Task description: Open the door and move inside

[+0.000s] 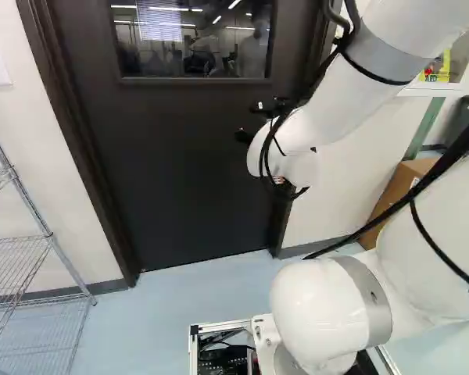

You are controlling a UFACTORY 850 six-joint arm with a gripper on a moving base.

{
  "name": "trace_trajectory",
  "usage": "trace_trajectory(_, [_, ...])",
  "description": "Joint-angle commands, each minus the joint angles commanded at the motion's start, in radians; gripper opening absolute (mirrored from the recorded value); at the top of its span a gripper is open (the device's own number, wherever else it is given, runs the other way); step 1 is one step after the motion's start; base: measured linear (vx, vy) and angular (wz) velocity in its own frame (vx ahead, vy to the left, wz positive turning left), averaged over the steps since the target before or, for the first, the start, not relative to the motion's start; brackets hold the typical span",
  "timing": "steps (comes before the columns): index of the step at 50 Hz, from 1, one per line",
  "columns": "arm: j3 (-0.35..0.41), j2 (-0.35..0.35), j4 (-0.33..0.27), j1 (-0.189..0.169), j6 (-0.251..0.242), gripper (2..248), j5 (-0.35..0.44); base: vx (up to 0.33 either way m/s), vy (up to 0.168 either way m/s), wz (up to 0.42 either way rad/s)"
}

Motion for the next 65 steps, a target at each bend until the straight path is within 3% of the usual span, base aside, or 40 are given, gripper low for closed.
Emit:
trace_trajectory(37, [-0.060,0.028,0.000,-0.002,0.000,247,-0.003,0.000,0.000,0.000])
trace_trajectory(65, [-0.212,-0.075,0.000,-0.021,0.000,247,-0.139,0.000,0.000,0.000])
